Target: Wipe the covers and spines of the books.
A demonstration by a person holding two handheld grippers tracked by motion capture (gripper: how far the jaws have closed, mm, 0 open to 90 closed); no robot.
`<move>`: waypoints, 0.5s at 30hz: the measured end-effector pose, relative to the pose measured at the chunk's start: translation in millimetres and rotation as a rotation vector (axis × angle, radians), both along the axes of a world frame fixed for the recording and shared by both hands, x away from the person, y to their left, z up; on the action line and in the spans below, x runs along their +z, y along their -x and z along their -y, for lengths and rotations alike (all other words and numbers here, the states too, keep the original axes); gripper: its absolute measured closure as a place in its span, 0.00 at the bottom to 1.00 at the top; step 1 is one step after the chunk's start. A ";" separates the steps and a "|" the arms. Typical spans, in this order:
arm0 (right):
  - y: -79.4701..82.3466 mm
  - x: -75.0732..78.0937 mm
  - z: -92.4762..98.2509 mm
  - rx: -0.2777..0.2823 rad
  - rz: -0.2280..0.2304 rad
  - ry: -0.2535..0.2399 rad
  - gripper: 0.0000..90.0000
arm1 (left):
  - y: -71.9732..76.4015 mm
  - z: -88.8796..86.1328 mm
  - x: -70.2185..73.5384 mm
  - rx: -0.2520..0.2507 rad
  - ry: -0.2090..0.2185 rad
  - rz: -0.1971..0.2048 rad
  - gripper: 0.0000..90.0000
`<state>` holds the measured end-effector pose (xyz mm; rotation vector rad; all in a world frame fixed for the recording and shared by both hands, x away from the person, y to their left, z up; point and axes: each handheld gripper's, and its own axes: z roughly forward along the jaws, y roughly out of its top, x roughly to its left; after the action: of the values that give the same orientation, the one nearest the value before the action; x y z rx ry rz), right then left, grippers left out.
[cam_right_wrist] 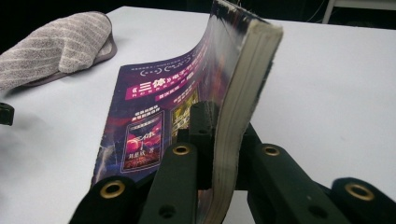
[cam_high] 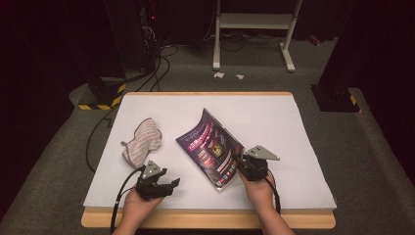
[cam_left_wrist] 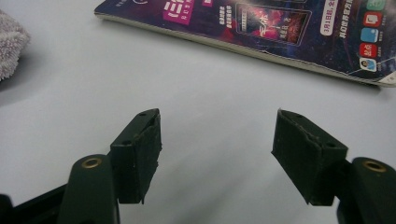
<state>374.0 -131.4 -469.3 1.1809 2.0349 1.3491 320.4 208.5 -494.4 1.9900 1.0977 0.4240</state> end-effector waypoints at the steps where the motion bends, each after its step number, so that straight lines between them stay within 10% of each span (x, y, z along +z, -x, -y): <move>1: 0.3 1.3 -0.4 0.002 0.005 -0.002 0.93 | -0.2 -0.9 0.2 0.003 -0.002 0.002 0.36; 15: 4.3 8.7 -4.4 0.015 0.052 -0.011 0.94 | 0.1 -6.9 1.7 0.011 0.017 0.023 0.37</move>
<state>369.7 -127.0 -460.6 1.1258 2.0066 1.3859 320.4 215.4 -492.7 1.9608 1.0955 0.4409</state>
